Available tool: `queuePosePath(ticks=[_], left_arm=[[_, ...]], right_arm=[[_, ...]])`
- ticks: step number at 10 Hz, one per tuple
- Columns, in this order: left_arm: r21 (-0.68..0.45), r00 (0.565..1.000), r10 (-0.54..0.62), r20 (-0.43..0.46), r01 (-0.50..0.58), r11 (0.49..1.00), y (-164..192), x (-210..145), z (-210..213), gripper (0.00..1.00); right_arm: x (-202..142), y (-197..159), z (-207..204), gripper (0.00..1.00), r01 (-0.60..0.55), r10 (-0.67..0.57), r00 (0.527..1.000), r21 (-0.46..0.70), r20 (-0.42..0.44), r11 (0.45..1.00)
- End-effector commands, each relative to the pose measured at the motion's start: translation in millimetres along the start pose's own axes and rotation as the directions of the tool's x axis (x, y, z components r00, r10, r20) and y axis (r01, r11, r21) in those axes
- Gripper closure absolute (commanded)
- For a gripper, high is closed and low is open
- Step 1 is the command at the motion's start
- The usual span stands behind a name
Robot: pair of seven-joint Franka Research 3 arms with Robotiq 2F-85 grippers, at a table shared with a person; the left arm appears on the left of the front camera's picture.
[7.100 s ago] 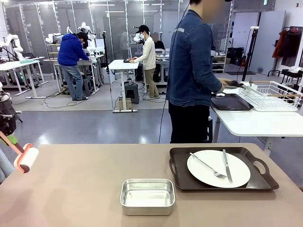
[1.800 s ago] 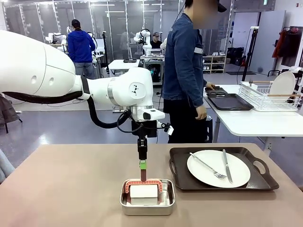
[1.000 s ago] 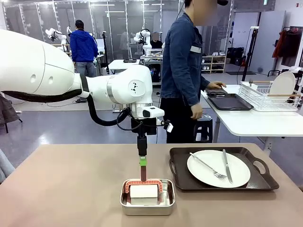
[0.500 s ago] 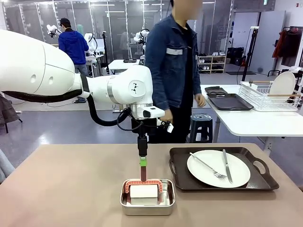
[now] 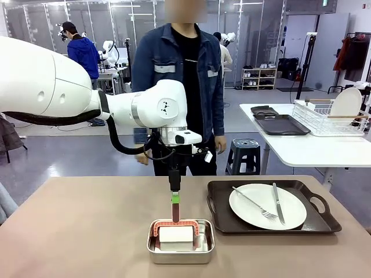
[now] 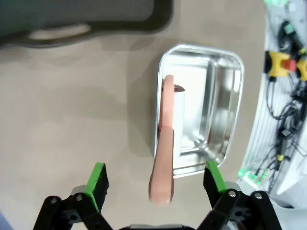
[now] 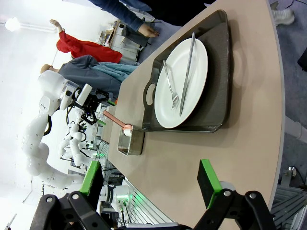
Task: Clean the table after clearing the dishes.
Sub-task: When the right (or left) Handle tray is removed, use the right hand (or left hand) to clean the right (or left) side of the table with the Lint Roller.
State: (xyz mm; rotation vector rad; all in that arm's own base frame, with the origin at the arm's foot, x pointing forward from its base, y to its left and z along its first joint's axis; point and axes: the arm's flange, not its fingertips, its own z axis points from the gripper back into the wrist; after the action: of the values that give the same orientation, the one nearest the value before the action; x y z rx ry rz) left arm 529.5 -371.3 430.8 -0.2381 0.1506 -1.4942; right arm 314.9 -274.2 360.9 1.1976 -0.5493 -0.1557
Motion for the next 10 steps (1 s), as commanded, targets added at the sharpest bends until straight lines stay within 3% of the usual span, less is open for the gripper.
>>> queuePosePath(ticks=[1, 3, 4, 5, 7, 10], left_arm=[[-0.054, 0.984, 0.126, 0.129, -0.12, 0.991, 6.7, -25.2, 62.3, 0.0], [-0.118, 0.895, 0.321, 0.311, -0.298, 0.947, 12.9, -81.6, 112.8, 0.0], [-0.188, 0.795, 0.442, 0.417, -0.4, 0.897, 6.5, -125.0, 134.3, 0.0], [-0.276, 0.677, 0.504, 0.537, -0.424, 0.863, -0.9, -170.9, 146.3, 0.0], [-0.389, 0.467, 0.564, 0.681, -0.421, 0.819, -20.4, -265.2, 149.4, 0.0], [-0.455, 0.142, 0.554, 0.82, -0.426, 0.782, -76.9, -398.7, 98.7, 0.0]], right_arm=[[-0.9, 3.1, 0.6, 0.0, -0.001, 0.001, 1.0, 0.011, 0.005, 1.0], [-0.9, 3.1, 0.6, 0.0, -0.001, 0.001, 1.0, 0.011, 0.005, 1.0], [-0.9, 3.1, 0.6, 0.0, -0.001, 0.001, 1.0, 0.011, 0.005, 1.0], [-0.9, 3.1, 0.6, 0.0, -0.001, 0.001, 1.0, 0.011, 0.005, 1.0], [-0.9, 3.1, 0.6, 0.0, -0.001, 0.001, 1.0, 0.011, 0.005, 1.0], [-0.9, 3.1, 0.6, 0.0, -0.001, 0.001, 1.0, 0.011, 0.005, 1.0]])
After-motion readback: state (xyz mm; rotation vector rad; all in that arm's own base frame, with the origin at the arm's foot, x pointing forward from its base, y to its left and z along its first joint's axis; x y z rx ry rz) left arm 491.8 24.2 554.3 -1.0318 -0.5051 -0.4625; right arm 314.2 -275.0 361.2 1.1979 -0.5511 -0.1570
